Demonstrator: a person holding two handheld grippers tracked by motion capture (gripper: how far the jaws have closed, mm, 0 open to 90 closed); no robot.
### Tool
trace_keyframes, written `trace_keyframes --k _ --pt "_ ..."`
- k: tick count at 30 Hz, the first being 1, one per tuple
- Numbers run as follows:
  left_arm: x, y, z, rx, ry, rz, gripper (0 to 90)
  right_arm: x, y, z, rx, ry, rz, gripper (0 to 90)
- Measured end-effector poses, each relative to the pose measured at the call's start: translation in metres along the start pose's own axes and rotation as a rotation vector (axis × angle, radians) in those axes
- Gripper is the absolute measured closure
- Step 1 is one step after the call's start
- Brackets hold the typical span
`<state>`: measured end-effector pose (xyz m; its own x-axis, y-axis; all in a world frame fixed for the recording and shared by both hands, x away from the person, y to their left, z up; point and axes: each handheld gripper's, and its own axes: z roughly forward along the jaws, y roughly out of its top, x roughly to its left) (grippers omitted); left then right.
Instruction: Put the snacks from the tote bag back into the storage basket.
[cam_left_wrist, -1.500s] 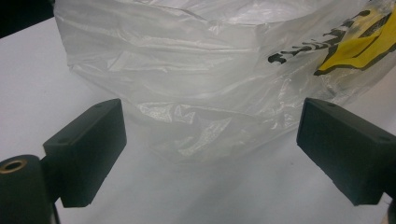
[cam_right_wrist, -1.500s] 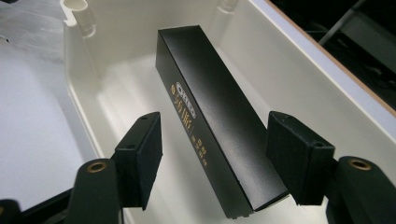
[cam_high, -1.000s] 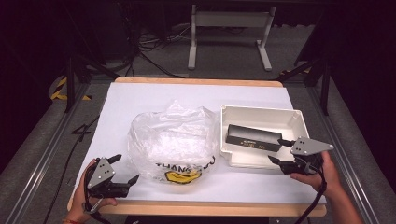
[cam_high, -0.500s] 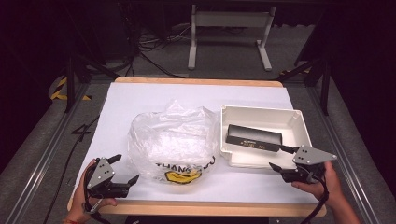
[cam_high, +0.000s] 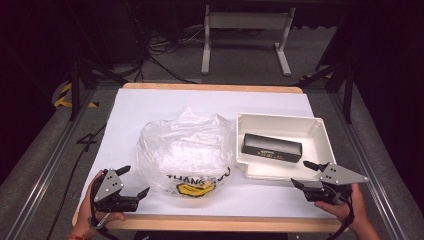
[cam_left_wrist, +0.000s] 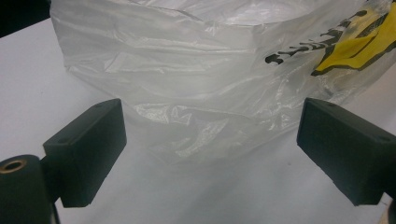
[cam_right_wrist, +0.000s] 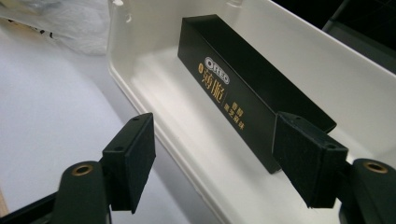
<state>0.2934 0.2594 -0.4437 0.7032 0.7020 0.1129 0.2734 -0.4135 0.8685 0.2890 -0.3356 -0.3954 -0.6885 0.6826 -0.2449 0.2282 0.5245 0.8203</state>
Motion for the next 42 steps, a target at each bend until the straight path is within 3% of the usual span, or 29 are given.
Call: trace_keyframes --k 9,18,21,25,26,30,31,32,33,34,36,38,42 --pt "0.000 0.000 0.000 -0.001 0.000 0.002 9.1 0.003 -0.017 -0.002 -0.017 0.018 0.057 29.8" --pt "0.000 0.000 0.000 -0.005 0.002 0.000 9.0 0.004 -0.030 -0.008 -0.039 0.007 0.064 27.5" --pt "0.000 -0.001 -0.001 -0.007 0.011 -0.003 8.9 0.005 -0.039 -0.009 -0.061 -0.003 0.072 26.5" --pt "0.003 -0.005 -0.004 -0.034 0.054 -0.025 8.7 0.006 -0.048 -0.013 -0.135 -0.025 0.115 25.3" --pt "0.003 -0.005 -0.004 -0.036 0.069 -0.026 8.7 0.008 -0.052 -0.012 -0.144 -0.063 0.109 24.4" --pt "0.003 -0.004 -0.002 -0.043 0.093 -0.014 8.6 0.008 -0.055 -0.015 -0.200 -0.104 0.145 22.9" --pt "0.001 -0.002 -0.001 -0.046 0.098 0.003 8.7 0.007 -0.055 -0.020 -0.252 -0.156 0.177 18.9" --pt "0.001 -0.002 -0.001 -0.046 0.098 0.003 8.7 0.007 -0.055 -0.020 -0.252 -0.156 0.177 18.9" --pt "0.000 -0.001 -0.001 -0.044 0.106 0.008 8.7 0.005 -0.057 -0.024 -0.284 -0.230 0.210 17.7" --pt "-0.001 0.000 0.000 -0.046 0.110 0.013 8.7 0.005 -0.057 -0.024 -0.284 -0.230 0.210 17.7" --pt "0.001 -0.004 -0.001 -0.063 0.114 -0.004 8.7 0.004 -0.063 -0.027 -0.306 -0.286 0.214 14.3" --pt "0.002 -0.008 -0.001 -0.074 0.123 -0.013 8.7 0.004 -0.066 -0.028 -0.305 -0.309 0.218 14.4" --pt "0.007 -0.020 -0.001 -0.108 0.123 -0.094 8.8 0.002 -0.072 -0.022 -0.285 -0.322 0.230 13.2"
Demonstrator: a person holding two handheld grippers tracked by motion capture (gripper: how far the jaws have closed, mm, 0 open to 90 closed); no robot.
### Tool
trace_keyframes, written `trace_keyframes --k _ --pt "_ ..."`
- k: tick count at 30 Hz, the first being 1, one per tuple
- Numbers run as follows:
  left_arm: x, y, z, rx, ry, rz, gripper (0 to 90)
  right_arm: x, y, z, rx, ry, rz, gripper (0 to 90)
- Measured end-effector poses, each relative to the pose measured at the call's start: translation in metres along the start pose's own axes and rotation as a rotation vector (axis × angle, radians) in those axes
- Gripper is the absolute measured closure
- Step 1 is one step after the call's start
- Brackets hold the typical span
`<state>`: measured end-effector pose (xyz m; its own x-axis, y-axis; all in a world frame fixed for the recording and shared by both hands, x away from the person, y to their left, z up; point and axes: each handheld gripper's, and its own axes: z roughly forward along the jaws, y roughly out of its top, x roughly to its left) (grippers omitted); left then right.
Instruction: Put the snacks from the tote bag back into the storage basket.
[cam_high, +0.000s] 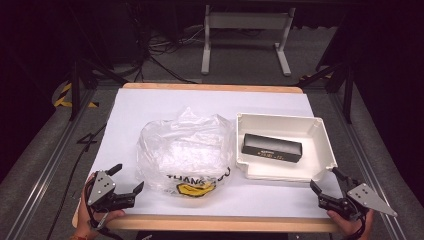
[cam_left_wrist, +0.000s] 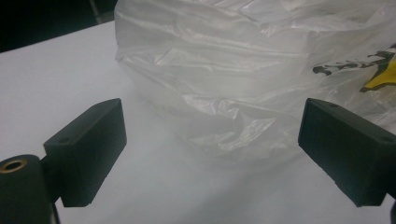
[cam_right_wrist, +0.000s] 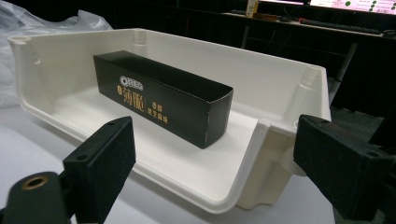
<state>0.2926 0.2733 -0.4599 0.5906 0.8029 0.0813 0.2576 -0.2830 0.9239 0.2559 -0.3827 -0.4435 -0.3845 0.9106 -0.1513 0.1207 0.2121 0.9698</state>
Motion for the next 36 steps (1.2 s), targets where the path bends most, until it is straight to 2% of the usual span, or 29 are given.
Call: trace_keyframes --k 2,5,9,14,21,28,36 --pt "-0.001 0.001 -0.002 -0.011 0.001 0.005 8.9 0.001 0.000 0.000 0.002 -0.003 -0.001 13.3" --pt "-0.002 0.000 0.000 -0.001 -0.005 0.011 8.9 0.000 -0.001 -0.002 -0.012 -0.004 0.001 14.5" --pt "-0.002 0.000 -0.004 -0.007 -0.017 -0.007 8.9 0.000 0.000 -0.003 -0.021 -0.001 -0.004 14.8" --pt "-0.001 0.006 -0.012 -0.039 -0.043 -0.003 8.6 0.002 0.004 -0.004 -0.024 -0.001 -0.029 14.9" --pt "-0.003 0.008 -0.010 -0.025 -0.046 0.015 8.7 0.004 0.005 -0.005 -0.012 -0.007 -0.039 14.9" --pt "-0.004 0.009 -0.011 -0.026 -0.045 0.018 8.6 0.004 0.007 -0.007 -0.015 -0.023 -0.048 14.9" --pt "-0.004 0.011 -0.010 -0.025 -0.041 0.016 8.6 0.006 0.008 -0.007 -0.015 -0.018 -0.063 14.9"
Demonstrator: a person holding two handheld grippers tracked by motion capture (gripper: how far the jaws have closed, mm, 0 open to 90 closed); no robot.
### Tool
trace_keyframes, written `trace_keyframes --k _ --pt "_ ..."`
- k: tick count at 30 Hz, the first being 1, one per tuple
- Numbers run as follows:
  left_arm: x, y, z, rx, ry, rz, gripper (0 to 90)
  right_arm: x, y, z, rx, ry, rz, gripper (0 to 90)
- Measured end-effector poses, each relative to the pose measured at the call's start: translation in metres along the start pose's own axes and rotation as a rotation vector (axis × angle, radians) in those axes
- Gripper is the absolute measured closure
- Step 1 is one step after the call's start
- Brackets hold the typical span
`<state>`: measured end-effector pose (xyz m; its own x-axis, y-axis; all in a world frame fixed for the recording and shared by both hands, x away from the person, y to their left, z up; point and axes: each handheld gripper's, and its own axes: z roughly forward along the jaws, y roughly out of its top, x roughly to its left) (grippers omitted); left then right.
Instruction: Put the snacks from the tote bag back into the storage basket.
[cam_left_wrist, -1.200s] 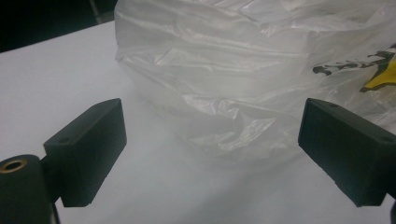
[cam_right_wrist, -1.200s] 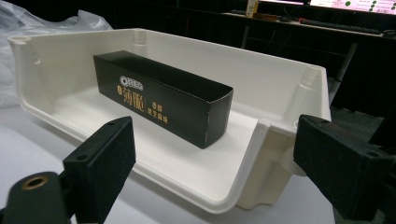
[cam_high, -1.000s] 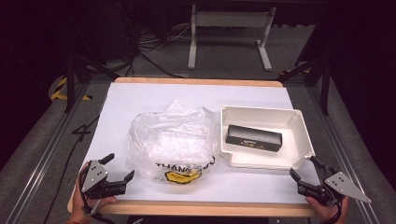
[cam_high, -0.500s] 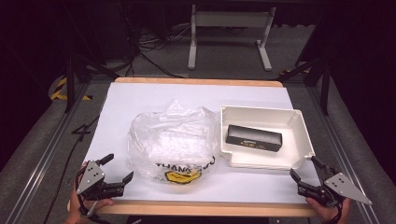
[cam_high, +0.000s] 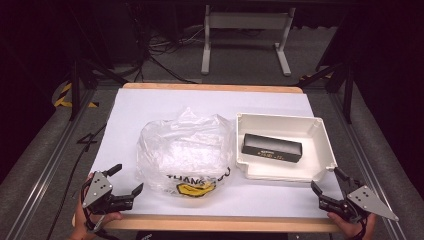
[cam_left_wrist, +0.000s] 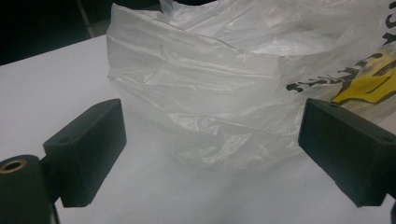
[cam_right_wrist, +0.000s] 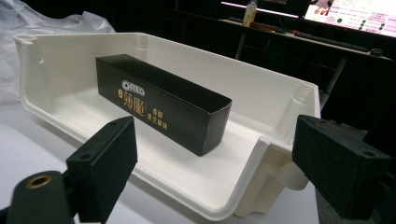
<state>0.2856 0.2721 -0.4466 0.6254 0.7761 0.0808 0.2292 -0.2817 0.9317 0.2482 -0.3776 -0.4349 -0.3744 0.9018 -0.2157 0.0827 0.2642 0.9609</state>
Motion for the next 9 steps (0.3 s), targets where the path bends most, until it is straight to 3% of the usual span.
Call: trace_keyframes --k 9 --pt "0.0000 0.0017 0.0032 0.008 -0.006 -0.008 8.6 -0.0006 0.0015 -0.0019 -0.009 -0.009 -0.010 14.8"
